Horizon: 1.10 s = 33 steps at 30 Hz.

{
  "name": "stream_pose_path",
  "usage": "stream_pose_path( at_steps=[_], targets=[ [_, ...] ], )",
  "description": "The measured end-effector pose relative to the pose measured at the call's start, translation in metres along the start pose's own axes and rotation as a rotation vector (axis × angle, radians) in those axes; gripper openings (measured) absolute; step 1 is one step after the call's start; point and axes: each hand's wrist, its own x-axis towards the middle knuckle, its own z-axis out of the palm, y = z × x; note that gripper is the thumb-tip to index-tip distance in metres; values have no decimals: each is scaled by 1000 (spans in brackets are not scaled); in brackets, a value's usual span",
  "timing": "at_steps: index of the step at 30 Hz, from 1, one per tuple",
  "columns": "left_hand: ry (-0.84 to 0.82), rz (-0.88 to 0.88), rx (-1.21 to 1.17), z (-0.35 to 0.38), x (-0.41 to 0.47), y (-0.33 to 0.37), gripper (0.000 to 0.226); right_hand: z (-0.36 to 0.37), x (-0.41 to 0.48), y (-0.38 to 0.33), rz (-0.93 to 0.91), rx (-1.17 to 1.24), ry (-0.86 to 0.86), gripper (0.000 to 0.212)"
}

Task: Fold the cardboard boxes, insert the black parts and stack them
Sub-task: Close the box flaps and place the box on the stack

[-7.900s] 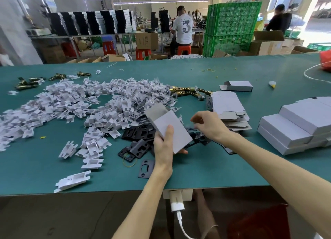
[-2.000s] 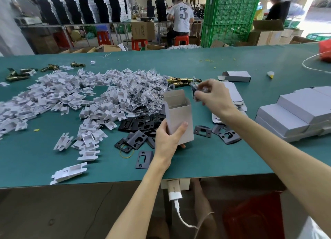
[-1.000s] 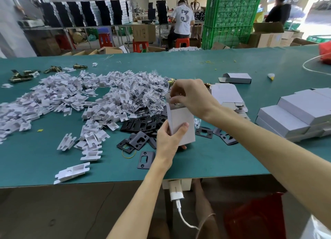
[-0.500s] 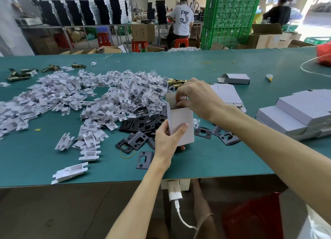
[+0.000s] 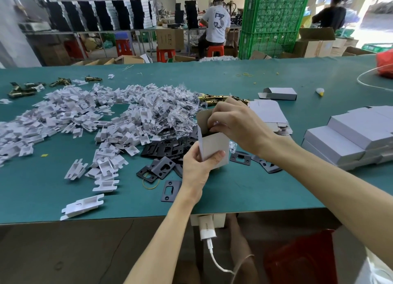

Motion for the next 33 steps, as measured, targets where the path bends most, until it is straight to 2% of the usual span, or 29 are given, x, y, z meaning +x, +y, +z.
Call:
stream_pose_path(
  at_steps=[9,14,18,21,24,26,30,33],
  targets=[
    [30,2,-4,0,0,1,36,3,2,2,-83,-54,-9,9],
    [47,-5,11,1,0,2,33,3,-2,3,-60,-19,11,12],
    [70,-29,7,1,-1,3,29,2,-3,4,53,153,105,20],
    [83,-52,-30,3,-2,4,32,5,-5,8,234,296,165,22],
    [97,-63,-55,3,-3,6,36,18,-12,10,440,475,-2,38],
    [99,-73,-60,2,-4,6,39,29,-19,8,526,618,-53,43],
    [93,-75,-44,2,-4,7,42,44,-34,7,681,937,8,35],
    [73,-56,-26,2,-3,8,44,53,-42,5,720,1105,63,32]
  ],
)
